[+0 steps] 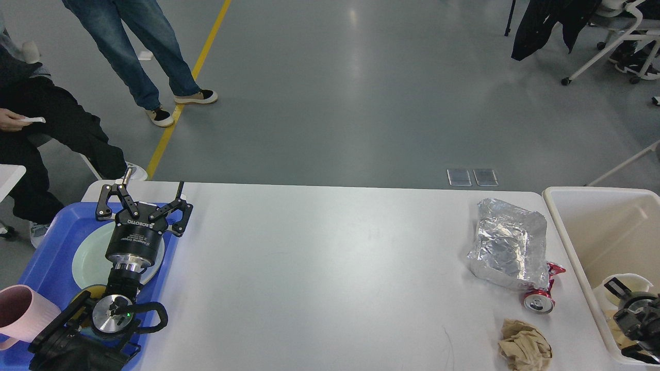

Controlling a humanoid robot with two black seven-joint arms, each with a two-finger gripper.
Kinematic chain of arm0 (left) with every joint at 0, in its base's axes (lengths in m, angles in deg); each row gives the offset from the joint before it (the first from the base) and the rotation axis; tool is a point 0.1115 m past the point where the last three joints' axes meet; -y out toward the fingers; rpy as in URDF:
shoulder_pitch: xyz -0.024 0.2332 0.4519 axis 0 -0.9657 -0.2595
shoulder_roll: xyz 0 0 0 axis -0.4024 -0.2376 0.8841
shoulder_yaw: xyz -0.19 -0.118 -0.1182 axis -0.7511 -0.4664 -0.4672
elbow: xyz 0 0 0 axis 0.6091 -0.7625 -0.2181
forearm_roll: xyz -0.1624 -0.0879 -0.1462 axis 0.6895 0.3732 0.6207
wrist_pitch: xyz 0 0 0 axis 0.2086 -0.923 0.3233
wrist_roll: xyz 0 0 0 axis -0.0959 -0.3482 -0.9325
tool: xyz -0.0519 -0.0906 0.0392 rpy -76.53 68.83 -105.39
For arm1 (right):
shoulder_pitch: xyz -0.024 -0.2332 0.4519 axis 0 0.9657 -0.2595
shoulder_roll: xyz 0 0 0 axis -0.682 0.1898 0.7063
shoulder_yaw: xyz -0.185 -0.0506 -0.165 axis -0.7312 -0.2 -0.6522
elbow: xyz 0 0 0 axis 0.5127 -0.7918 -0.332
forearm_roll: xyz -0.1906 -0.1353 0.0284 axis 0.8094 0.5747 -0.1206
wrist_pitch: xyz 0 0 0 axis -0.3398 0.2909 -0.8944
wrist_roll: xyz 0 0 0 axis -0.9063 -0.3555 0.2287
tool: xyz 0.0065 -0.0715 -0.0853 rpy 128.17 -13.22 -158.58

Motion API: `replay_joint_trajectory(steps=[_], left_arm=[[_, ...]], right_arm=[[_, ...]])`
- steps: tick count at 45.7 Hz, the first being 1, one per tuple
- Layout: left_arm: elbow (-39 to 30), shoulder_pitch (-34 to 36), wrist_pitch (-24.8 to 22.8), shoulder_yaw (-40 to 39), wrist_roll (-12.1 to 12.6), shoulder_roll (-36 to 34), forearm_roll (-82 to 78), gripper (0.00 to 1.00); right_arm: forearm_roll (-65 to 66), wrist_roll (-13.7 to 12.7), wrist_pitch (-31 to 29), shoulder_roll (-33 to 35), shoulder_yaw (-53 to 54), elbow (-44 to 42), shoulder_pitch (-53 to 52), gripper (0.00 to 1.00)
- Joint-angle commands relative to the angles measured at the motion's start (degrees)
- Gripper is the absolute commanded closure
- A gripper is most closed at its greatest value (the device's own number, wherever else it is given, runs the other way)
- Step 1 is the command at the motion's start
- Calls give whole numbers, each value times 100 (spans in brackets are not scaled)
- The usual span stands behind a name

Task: Tidy desktop
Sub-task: 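Lower the cup into the bin and open the right gripper, then raise the right gripper and move it over the plastic bag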

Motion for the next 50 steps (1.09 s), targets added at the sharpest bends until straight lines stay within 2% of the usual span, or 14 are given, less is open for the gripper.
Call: replay_joint_trajectory(steps=[1, 5, 6, 7, 10, 11, 15, 27, 32, 41, 45, 50], left_arm=[[0, 1, 0, 4, 0, 0, 0, 4], [0, 1, 0, 4, 0, 0, -9, 4], [0, -8, 0, 4, 0, 0, 0, 4], [0, 1, 0, 4, 0, 0, 0, 4], [0, 1, 0, 4, 0, 0, 0, 4], [0, 1, 0, 4, 0, 0, 0, 4], [0, 1, 0, 4, 0, 0, 0, 4], [0, -8, 0, -5, 0, 0, 0, 4], [0, 1, 0, 4, 0, 0, 0, 4], [0, 1, 0, 4, 0, 0, 0, 4], [0, 1, 0, -5, 0, 0, 0, 4], [0, 1, 0, -5, 0, 0, 0, 4]], right_arm=[[2, -9, -3, -11, -9, -1, 10, 100], [2, -9, 14, -11, -9, -1, 27, 100], [2, -9, 23, -11, -9, -1, 45, 95], [2, 0, 49, -2, 8, -10, 53, 80], [-7, 0, 260, 24, 35, -10, 45, 17], [-7, 0, 374, 24, 35, -10, 45, 0], [-7, 9, 586, -2, 35, 43, 54, 0], [28, 35, 437, 155, 8, 298, -43, 0], [37, 0, 112, 463, 17, 447, -280, 0], [124, -44, -881, 850, -167, 956, -1053, 0], [274, -62, -1189, 1043, -545, 1422, -1737, 0], [511, -70, -1453, 1263, -1308, 2449, -2827, 0]])
